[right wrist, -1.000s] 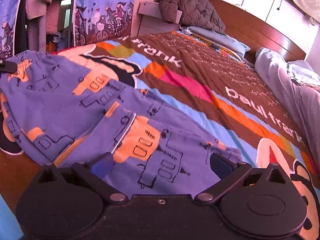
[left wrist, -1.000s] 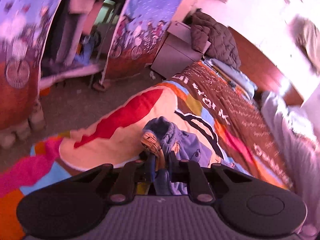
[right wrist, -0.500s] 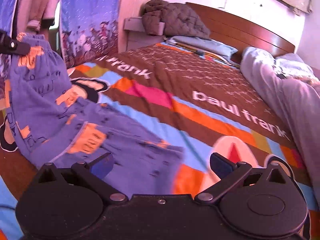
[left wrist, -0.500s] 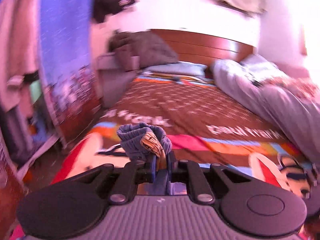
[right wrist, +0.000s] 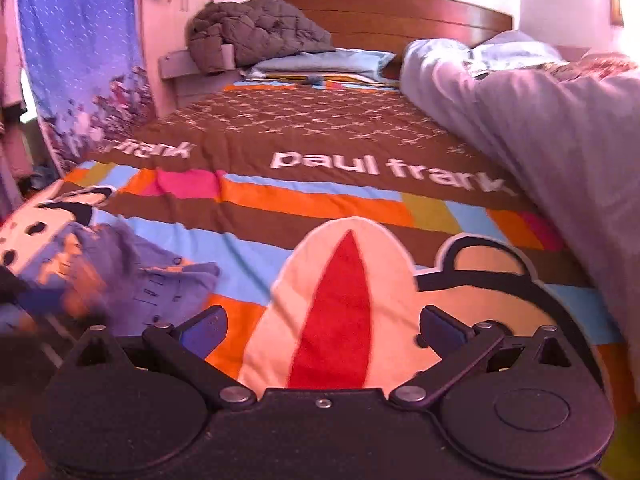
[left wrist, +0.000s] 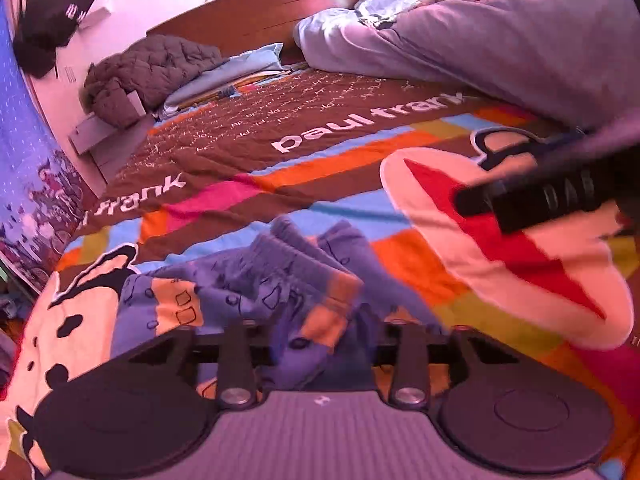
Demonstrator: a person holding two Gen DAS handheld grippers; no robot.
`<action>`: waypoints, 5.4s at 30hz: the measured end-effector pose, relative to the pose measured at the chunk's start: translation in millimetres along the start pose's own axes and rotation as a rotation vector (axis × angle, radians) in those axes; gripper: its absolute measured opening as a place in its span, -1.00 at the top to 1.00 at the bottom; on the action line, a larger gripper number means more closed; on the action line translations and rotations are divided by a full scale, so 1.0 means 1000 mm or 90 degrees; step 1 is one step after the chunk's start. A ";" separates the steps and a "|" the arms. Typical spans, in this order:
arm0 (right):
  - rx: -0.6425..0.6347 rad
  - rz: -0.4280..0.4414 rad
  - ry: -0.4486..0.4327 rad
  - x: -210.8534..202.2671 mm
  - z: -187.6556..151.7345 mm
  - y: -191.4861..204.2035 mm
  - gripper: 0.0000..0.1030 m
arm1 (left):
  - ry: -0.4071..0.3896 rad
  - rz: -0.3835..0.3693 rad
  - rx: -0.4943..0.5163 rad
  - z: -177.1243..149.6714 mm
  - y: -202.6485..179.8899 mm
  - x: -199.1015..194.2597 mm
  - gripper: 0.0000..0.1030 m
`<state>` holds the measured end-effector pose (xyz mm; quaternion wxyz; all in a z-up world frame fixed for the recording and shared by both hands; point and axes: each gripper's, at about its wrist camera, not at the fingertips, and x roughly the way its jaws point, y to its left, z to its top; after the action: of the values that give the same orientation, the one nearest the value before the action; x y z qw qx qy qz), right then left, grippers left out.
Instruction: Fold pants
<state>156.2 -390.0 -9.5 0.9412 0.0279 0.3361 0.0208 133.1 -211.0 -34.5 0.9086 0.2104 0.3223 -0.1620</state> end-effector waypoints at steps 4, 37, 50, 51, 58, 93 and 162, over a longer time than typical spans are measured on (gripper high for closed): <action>0.024 0.121 -0.018 0.004 0.000 0.006 -0.98 | -0.038 0.015 -0.002 -0.009 0.008 -0.019 -0.54; 0.200 0.316 0.117 0.010 0.011 0.019 0.83 | 0.002 -0.107 0.021 -0.007 0.023 -0.034 0.43; 0.073 0.173 0.036 0.002 0.007 0.023 -0.56 | 0.046 0.002 -0.267 -0.029 0.144 -0.031 -0.72; 0.057 0.172 0.020 0.003 0.010 0.028 -0.57 | 0.072 0.014 -0.282 -0.032 0.150 -0.022 -0.63; -0.075 0.177 0.034 0.059 0.025 0.089 -0.49 | 0.117 -0.022 -0.348 -0.070 0.166 0.004 -0.56; 0.017 0.048 0.098 0.007 -0.037 0.077 -0.99 | 0.089 -0.042 -0.324 -0.088 0.159 -0.003 -0.99; 0.223 0.347 0.051 0.102 -0.010 0.015 0.18 | 0.002 -0.129 -0.360 -0.081 0.186 0.023 -0.71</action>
<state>228.2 -368.5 -80.1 0.8680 0.2771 0.3516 0.2150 188.1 -15.7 -55.0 0.9099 -0.0844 0.3752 -0.1555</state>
